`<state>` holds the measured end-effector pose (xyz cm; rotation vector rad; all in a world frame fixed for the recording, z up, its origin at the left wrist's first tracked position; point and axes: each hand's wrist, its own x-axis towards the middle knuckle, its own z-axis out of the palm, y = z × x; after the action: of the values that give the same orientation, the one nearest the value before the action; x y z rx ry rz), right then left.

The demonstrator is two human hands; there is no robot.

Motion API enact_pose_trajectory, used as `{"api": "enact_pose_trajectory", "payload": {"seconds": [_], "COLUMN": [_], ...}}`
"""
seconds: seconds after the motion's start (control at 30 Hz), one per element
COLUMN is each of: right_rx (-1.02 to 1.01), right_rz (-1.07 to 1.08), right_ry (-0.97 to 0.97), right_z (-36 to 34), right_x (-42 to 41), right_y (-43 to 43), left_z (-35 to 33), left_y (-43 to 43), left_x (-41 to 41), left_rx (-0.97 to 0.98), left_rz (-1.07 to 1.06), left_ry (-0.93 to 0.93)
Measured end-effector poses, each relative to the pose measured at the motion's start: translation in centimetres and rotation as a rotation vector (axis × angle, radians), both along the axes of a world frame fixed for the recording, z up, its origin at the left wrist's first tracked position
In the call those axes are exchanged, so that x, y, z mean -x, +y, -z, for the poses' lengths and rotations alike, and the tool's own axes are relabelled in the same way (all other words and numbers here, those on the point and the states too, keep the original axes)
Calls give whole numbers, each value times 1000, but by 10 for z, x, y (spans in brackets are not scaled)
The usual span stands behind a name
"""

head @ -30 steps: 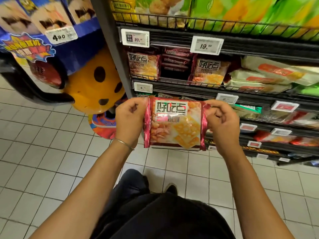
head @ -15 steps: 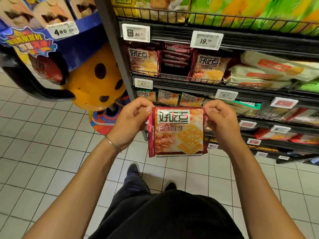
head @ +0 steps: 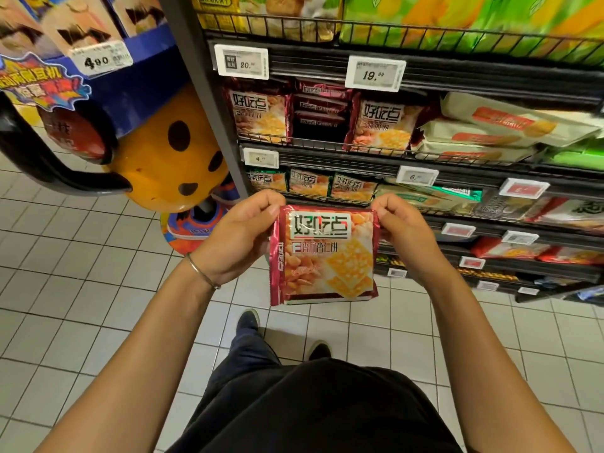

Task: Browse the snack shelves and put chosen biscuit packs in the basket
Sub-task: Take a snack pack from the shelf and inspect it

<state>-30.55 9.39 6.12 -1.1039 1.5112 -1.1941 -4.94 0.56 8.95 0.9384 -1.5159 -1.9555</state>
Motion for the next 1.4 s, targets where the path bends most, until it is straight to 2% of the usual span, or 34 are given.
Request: {"api": "enact_pose_trajectory", "payload": {"seconds": [0.07,0.23,0.53,0.67,0.77,0.9,1.03,1.17,1.33,1.4], "right_rx": [-25,-102,-202,-226,-223,-204,-207,-357,-288,-271], "right_rz": [1,-49,73,170,236,249,125,-26,25,68], "right_ry": [-113,-231,-404,-420,-461,-415,-428,-195,-199,-280], "right_z": [1,9,14,14,14,15,11,13,12,13], "right_x": [-5,-11,-18,-16,-16,-15,-16,-21,-25,-25], "right_y": [-1,5,5,2,-1,-2,1,7,12,12], "left_z": [2,4,20,24,28,34,36,36,38,39], "left_y": [0,-1,1,4,8,15,15,12,15,18], "left_x": [1,0,14,17,16,17,20,19,15,16], "left_rx": [-55,-181,-405,-603,-646,-581,-616,-606,-697,-715], "left_rz": [-64,-171,-409,-344,-285,-189,-270,-337,-342,-349], "left_ry": [28,54,17,110,210,102,108,93,175,208]}}
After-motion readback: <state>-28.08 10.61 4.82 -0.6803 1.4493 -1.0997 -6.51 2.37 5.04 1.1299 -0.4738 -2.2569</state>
